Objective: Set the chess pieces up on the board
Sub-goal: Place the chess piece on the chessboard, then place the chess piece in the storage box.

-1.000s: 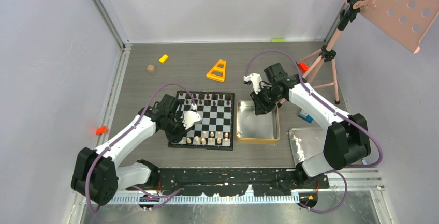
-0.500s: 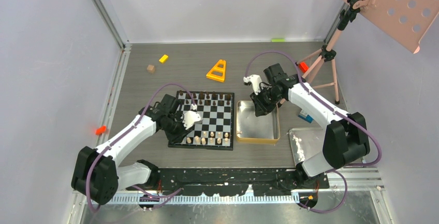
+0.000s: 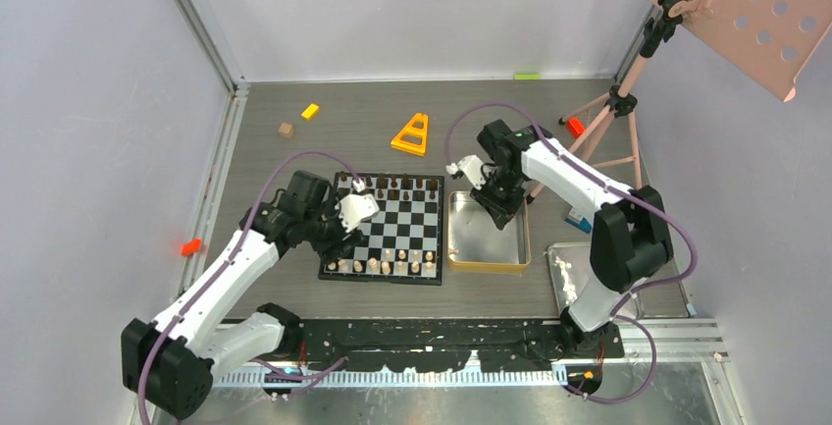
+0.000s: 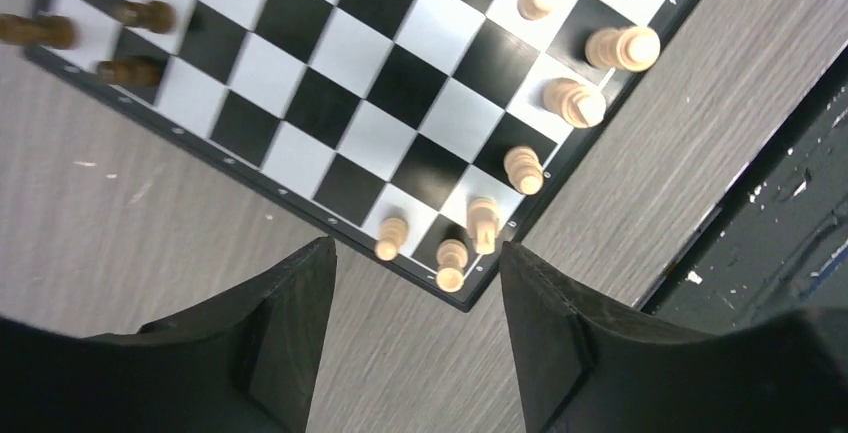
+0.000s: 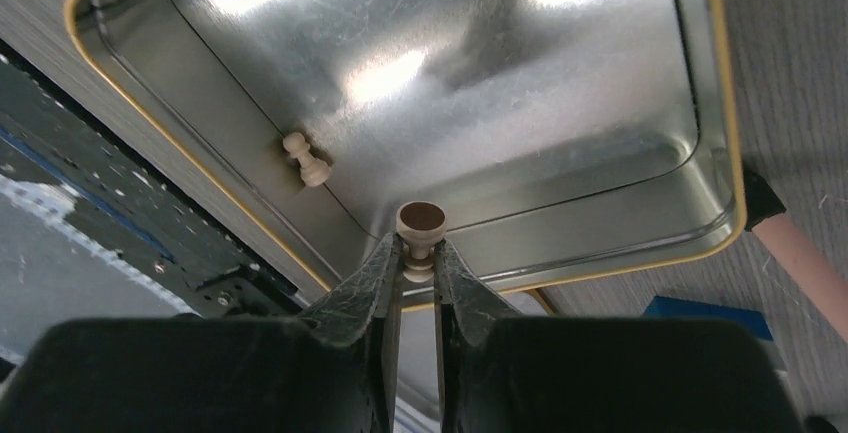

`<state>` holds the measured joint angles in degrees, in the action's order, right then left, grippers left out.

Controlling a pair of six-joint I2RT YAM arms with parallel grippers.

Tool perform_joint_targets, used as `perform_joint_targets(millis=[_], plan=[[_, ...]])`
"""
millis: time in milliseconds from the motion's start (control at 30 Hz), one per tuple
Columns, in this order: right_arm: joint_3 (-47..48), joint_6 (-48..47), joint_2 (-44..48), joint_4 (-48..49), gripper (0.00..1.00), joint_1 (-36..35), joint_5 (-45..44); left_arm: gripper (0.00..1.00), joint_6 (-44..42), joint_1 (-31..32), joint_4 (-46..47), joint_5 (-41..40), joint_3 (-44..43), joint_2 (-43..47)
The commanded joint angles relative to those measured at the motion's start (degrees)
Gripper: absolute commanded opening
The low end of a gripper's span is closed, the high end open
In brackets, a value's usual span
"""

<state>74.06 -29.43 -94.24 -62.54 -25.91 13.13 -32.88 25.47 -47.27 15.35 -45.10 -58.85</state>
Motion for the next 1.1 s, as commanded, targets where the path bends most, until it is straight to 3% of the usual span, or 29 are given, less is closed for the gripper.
perform_joint_targets(millis=[0, 333, 433, 467, 700, 867, 1067], plan=[[4.61, -4.27, -5.42, -11.56, 0.01, -4.26, -11.7, 0.65, 1.42, -0.24, 0.6, -2.23, -3.98, 3.4], [13.45, -5.19, -20.79, -23.0, 0.03, -12.45, -27.26, 0.69, 3.35, -0.34, 1.56, -3.24, -6.92, 4.92], [14.97, -5.07, -22.48, -23.74, 0.33, -13.69, -29.1, 0.69, 3.27, -0.34, 1.56, -3.27, -7.02, 5.14], [15.41, -4.95, -22.61, -23.88, 0.36, -13.66, -29.05, 0.69, 3.26, -0.34, 1.54, -3.04, -7.02, 5.16], [17.31, -4.54, -19.8, -22.96, 0.52, -13.73, -25.59, 0.7, 3.18, -0.34, 2.33, -1.23, -7.11, 4.14], [15.62, -3.69, -13.99, -19.21, 0.54, -12.26, -23.21, 0.72, 2.58, -0.27, 2.61, 1.69, -8.74, 2.41], [11.39, 0.03, -3.18, -11.02, 0.55, -4.47, -9.64, 0.73, 3.62, 0.97, 3.93, 6.43, -13.68, -3.97]])
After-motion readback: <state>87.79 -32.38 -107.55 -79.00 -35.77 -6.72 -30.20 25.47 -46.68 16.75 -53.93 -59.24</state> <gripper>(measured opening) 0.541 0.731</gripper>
